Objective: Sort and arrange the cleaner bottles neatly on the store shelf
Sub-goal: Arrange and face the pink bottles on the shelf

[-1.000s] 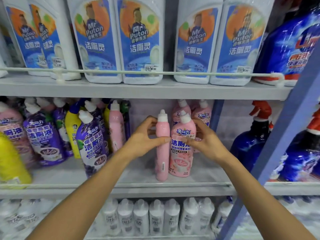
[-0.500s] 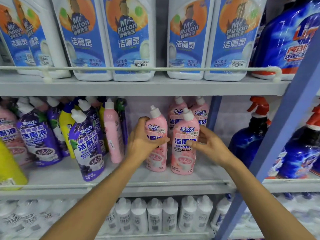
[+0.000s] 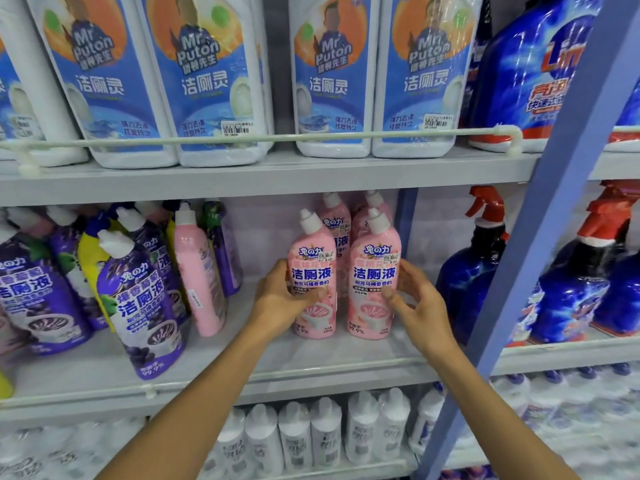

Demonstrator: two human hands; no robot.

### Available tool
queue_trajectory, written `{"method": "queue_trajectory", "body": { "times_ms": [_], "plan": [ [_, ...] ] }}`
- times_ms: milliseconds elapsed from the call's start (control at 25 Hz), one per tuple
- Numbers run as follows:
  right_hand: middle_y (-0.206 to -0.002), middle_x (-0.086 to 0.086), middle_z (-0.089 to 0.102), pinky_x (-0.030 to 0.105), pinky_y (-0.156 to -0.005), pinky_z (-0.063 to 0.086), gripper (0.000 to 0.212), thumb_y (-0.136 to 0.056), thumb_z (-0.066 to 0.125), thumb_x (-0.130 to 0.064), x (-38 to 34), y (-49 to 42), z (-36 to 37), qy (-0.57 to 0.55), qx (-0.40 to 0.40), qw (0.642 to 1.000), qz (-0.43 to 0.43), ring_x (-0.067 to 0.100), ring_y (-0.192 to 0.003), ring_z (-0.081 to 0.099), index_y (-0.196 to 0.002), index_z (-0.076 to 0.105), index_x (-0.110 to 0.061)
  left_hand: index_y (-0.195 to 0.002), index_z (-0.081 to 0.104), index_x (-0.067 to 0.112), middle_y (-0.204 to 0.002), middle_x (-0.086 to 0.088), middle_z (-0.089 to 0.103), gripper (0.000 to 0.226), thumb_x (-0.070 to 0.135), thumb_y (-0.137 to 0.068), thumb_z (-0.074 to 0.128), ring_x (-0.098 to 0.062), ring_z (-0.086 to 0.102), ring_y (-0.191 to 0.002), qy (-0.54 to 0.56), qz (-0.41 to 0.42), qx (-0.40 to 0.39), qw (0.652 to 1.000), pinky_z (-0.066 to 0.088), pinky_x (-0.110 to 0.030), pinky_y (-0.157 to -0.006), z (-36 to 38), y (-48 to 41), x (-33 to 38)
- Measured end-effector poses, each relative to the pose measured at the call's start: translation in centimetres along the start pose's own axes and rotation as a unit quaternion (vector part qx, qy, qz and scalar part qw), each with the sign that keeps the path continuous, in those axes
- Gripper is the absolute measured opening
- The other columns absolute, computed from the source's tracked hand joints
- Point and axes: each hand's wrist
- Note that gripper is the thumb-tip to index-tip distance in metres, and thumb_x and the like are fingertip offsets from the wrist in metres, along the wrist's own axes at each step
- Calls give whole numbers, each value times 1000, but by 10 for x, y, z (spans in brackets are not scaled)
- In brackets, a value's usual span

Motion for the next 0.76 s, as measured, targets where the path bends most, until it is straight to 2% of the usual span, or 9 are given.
{"method": "queue_trajectory", "body": {
  "times_ms": [80, 160, 280, 400, 480, 600, 760],
  "plan": [
    [-124, -18, 67, 16, -91, 55, 64, -86, 81, -28, 8, 8, 12, -3, 37, 999, 18, -6, -113, 64, -141, 50, -27, -111, 59, 27, -99, 14, 70, 58, 39, -66, 93, -9, 69, -92, -1, 10, 29, 1000, 57, -26, -74, 19, -2, 4],
    [-116, -17, 69, 16, -87, 56, 62, -82, 84, -28, 11, 3, 13, 6, 61, 998, 24, -10, -105, 65, -136, 53, -25, -107, 57, 29, -96, 15, 69, 58, 44, -63, 93, -12, 70, -91, -10, 7, 44, 999, 59, -33, -80, 32, -7, 6],
    [-111, -17, 68, 6, -80, 53, 57, -84, 82, -24, 14, -16, 2, 17, 35, 999, 25, -18, -97, 64, -135, 56, -19, -104, 55, 31, -95, 15, 66, 58, 44, -62, 93, -13, 67, -90, -24, -2, 48, 999, 57, -32, -82, 38, -15, 6],
    [-120, -7, 69, 6, -76, 52, 55, -89, 78, -20, 19, -31, -1, -1, 29, 999, 39, -4, -106, 66, -139, 55, -16, -109, 57, 26, -101, 11, 70, 60, 44, -64, 92, -14, 67, -91, -34, -4, 66, 997, 58, -33, -83, 42, -22, 9],
    [-121, -2, 69, 9, -69, 54, 55, -90, 76, -13, 20, -42, 1, -58, 23, 995, 79, 4, -106, 66, -141, 54, -15, -111, 58, 24, -105, 7, 72, 58, 39, -66, 92, -16, 68, -92, -31, -12, 73, 997, 59, -35, -83, 45, -29, 8],
    [-118, -1, 67, 9, -59, 52, 59, -88, 75, -6, 26, -57, 4, -106, 16, 986, 124, 2, -96, 64, -142, 53, -15, -111, 58, 23, -103, 6, 72, 54, 32, -68, 91, -19, 70, -94, -28, -18, 68, 997, 60, -41, -86, 49, -35, 7],
    [-121, 1, 66, 7, -57, 51, 60, -88, 76, -7, 36, -63, 9, -110, 23, 985, 133, 1, -98, 62, -142, 53, -14, -114, 59, 21, -113, 2, 73, 53, 33, -72, 89, -20, 69, -99, -12, -18, 64, 998, 59, -44, -90, 56, -37, 5]
  ]
}}
Point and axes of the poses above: each hand's wrist, its own y-axis away from the middle knuckle, its own z-axis out of the palm, x = y × z
